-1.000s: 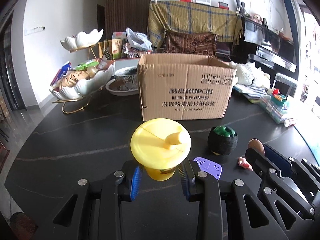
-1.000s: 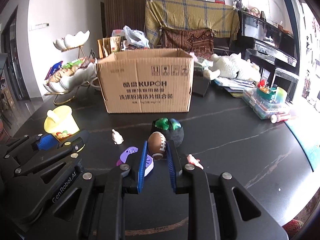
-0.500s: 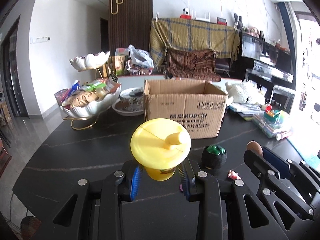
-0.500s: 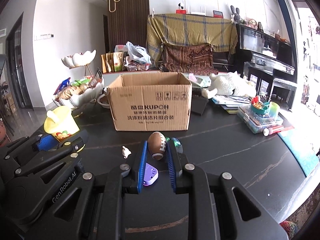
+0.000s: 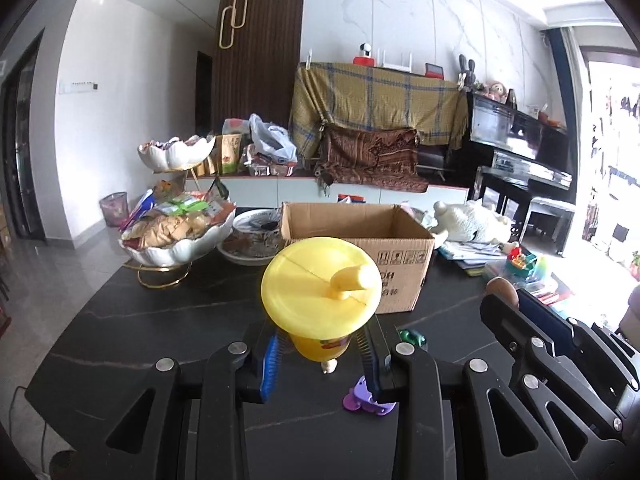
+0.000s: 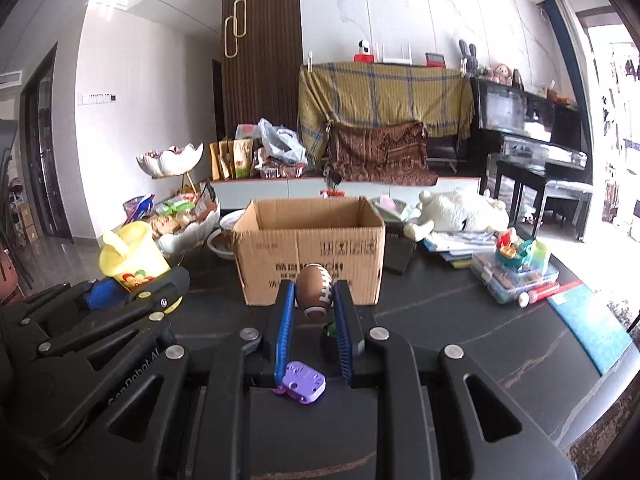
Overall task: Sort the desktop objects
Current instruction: 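Lift the sippy cup and football with both grippers toward the cardboard box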
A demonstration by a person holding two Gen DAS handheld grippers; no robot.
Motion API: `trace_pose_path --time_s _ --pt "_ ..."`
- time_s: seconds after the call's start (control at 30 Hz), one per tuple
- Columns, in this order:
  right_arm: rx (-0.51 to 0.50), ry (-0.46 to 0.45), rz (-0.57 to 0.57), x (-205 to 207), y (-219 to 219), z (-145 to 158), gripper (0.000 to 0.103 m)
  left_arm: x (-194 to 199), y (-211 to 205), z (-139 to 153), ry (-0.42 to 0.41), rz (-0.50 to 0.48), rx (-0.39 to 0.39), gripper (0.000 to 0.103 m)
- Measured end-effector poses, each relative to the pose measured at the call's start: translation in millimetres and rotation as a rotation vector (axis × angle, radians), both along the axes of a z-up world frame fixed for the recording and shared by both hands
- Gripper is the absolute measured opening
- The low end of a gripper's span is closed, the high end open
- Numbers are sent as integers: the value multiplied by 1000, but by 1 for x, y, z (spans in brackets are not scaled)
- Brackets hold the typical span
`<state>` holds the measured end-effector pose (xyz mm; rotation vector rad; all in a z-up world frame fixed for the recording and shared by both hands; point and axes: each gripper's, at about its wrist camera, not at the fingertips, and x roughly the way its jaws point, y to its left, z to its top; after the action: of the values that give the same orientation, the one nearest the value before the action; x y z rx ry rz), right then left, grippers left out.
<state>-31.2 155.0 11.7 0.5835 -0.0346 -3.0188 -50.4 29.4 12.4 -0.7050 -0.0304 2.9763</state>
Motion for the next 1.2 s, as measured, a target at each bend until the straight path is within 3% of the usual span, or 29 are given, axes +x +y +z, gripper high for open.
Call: trace_pose_path --time_s 0.33,0.77,1.2 --pt "-11 24 14 -9 -1 22 18 -10 1 22 10 -22 7 30" --pt "13 107 16 -22 -2 48 18 -23 4 50 107 -16 -25 30" --pt "17 112 41 -58 0 60 18 -66 7 57 44 -72 11 30"
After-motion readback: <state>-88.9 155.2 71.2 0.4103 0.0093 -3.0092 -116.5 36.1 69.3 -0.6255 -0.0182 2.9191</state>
